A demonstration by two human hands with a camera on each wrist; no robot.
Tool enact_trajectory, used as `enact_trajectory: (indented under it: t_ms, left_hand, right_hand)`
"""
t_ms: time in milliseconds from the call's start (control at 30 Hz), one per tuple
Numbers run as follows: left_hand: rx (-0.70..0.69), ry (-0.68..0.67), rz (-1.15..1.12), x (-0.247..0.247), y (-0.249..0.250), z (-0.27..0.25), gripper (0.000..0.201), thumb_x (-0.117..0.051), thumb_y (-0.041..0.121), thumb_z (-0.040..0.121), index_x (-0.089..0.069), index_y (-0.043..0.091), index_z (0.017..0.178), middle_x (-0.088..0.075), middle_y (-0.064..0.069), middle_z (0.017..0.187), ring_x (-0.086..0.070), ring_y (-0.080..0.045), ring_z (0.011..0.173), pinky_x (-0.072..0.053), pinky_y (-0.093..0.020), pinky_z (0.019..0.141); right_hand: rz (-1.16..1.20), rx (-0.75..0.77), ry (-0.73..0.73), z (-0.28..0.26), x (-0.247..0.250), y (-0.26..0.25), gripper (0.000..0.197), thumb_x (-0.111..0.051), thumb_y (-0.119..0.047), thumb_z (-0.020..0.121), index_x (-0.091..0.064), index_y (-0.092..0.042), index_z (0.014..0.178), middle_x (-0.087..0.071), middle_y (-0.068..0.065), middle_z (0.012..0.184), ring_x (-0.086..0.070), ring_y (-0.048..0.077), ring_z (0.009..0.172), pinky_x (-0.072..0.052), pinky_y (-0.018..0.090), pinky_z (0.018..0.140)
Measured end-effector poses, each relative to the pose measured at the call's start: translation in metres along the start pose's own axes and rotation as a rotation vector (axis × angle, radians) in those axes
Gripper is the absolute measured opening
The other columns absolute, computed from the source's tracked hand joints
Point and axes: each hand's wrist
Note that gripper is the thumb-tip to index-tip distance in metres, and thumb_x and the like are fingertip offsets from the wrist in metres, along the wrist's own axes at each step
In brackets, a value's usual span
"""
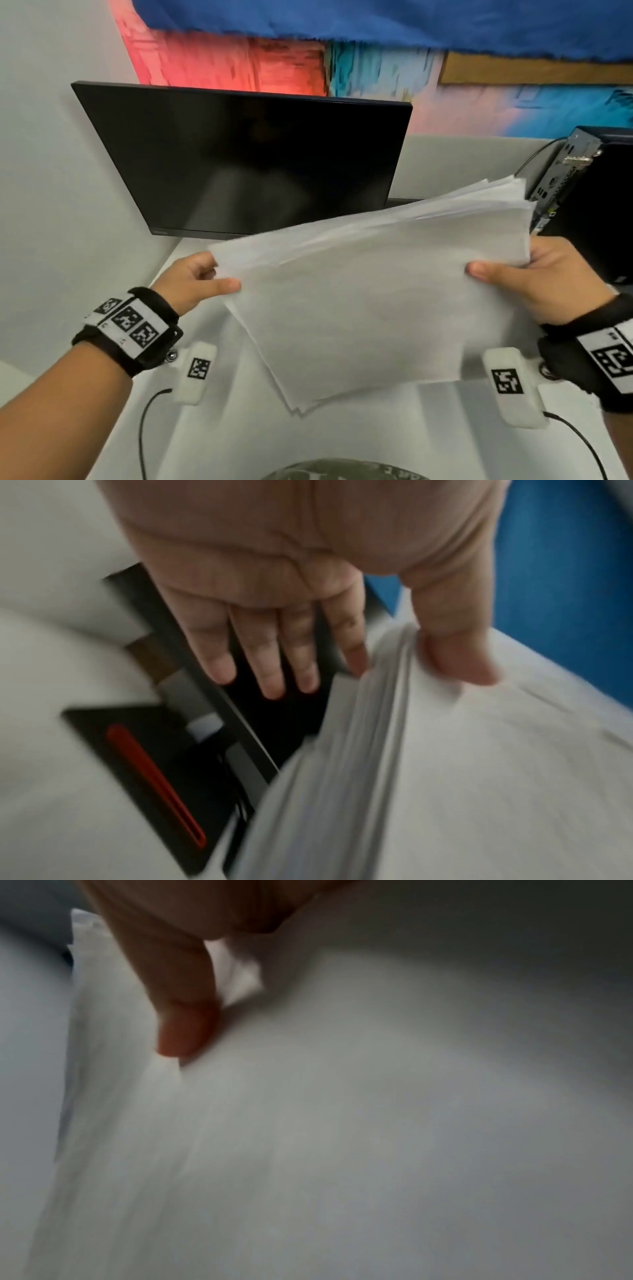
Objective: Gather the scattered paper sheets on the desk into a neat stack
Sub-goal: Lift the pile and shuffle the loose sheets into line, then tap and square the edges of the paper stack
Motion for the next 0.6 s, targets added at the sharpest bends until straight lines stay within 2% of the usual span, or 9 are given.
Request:
enact_trajectory:
  t_ms: [33, 100, 200, 300, 400, 467, 500, 567, 600]
  left_hand:
    - [0.009, -0.043, -0.224, -0.002, -0.009, 0.002, 0.081, -0.093, 0.048, 0.024, -0.069, 0.023, 0.097, -0.074, -0.002, 0.09, -0.069, -0.018, 0.082, -0.057, -0.032, 0.08]
    - [0.04, -0.126, -0.479, -0.016, -0.017, 0.001, 0.094, -0.095, 0.043, 0.022, -0.066, 0.014, 0.107, -0.076, -0.001, 0.094, -0.073, -0.016, 0.085, -0.06, -0.028, 0.071]
    - [0.019, -0.038, -0.501, -0.043, -0.01, -0.003, 0.088, -0.094, 0.045, 0.015, -0.067, 0.014, 0.093, -0.078, 0.001, 0.08, -0.074, -0.014, 0.072, -0.059, -0.024, 0.058]
    - [-0.098, 0.22, -0.496, -0.053, -0.004, 0.002, 0.056, -0.09, 0.03, 0.033, -0.07, 0.019, 0.085, -0.077, 0.007, 0.077, -0.073, -0.012, 0.073, -0.061, -0.027, 0.069]
    - [-0.195, 0.317, -0.441, -0.06, 0.005, -0.005, 0.03, -0.083, 0.021, 0.049, -0.076, 0.03, 0.076, -0.077, 0.011, 0.079, -0.072, -0.009, 0.078, -0.06, -0.026, 0.073]
    - [-0.223, 0.335, -0.397, -0.064, 0.0, -0.008, 0.037, -0.086, 0.012, 0.049, -0.075, 0.029, 0.08, -0.076, 0.008, 0.082, -0.071, -0.01, 0.08, -0.059, -0.021, 0.067]
    - [-0.194, 0.354, -0.384, -0.066, -0.006, -0.008, 0.043, -0.088, 0.008, 0.048, -0.072, 0.026, 0.084, -0.075, 0.006, 0.083, -0.071, -0.013, 0.08, -0.058, -0.021, 0.063]
    - [-0.079, 0.373, -0.333, -0.072, -0.021, -0.009, 0.041, -0.082, 0.002, 0.06, -0.065, 0.026, 0.088, -0.07, 0.004, 0.086, -0.067, -0.016, 0.08, -0.057, -0.025, 0.066]
    - [-0.025, 0.363, -0.301, -0.076, -0.03, -0.009, 0.038, -0.078, -0.001, 0.067, -0.063, 0.028, 0.087, -0.069, 0.004, 0.087, -0.066, -0.017, 0.081, -0.056, -0.029, 0.07]
  right_hand:
    - [0.01, -0.006, 0.021, 0.0, 0.0, 0.003, 0.045, -0.085, -0.049, 0.031, -0.078, -0.029, 0.071, -0.076, -0.011, 0.071, -0.071, 0.004, 0.063, -0.055, 0.017, 0.057]
    - [0.084, -0.018, 0.091, 0.001, -0.005, 0.008, 0.048, -0.087, -0.046, 0.03, -0.078, -0.025, 0.073, -0.076, -0.008, 0.071, -0.072, 0.007, 0.063, -0.056, 0.019, 0.056]
    - [0.173, 0.012, 0.216, 0.002, -0.016, 0.011, 0.015, -0.08, -0.016, 0.054, -0.077, -0.022, 0.067, -0.074, -0.012, 0.064, -0.069, 0.002, 0.058, -0.054, 0.015, 0.054]
    - [0.05, 0.081, 0.373, -0.001, -0.024, 0.017, 0.035, -0.068, 0.002, 0.076, -0.075, -0.03, 0.062, -0.068, -0.025, 0.057, -0.064, -0.011, 0.055, -0.048, 0.005, 0.052]
    - [0.061, 0.111, 0.464, -0.008, -0.032, 0.028, 0.03, -0.069, -0.003, 0.077, -0.073, -0.03, 0.065, -0.067, -0.031, 0.06, -0.063, -0.015, 0.06, -0.047, 0.002, 0.056]
    - [0.092, 0.041, 0.477, -0.014, -0.036, 0.044, 0.013, -0.075, -0.017, 0.068, -0.068, -0.026, 0.074, -0.068, -0.03, 0.062, -0.064, -0.013, 0.061, -0.048, 0.004, 0.055]
    - [0.094, -0.027, 0.483, -0.019, -0.037, 0.057, 0.023, -0.079, -0.029, 0.058, -0.066, -0.025, 0.076, -0.069, -0.029, 0.061, -0.065, -0.011, 0.06, -0.049, 0.006, 0.054]
    - [0.048, -0.203, 0.481, -0.028, -0.039, 0.09, 0.035, -0.084, -0.037, 0.049, -0.067, -0.022, 0.076, -0.072, -0.02, 0.062, -0.069, 0.001, 0.068, -0.057, 0.015, 0.06]
    - [0.023, -0.303, 0.472, -0.033, -0.039, 0.106, 0.028, -0.084, -0.028, 0.056, -0.067, -0.021, 0.077, -0.073, -0.012, 0.064, -0.07, 0.012, 0.074, -0.06, 0.025, 0.069]
Point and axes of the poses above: each hand's wrist, its own z-axis towards the middle knuckle, its own x-axis out of the back of the hand, y = z × x
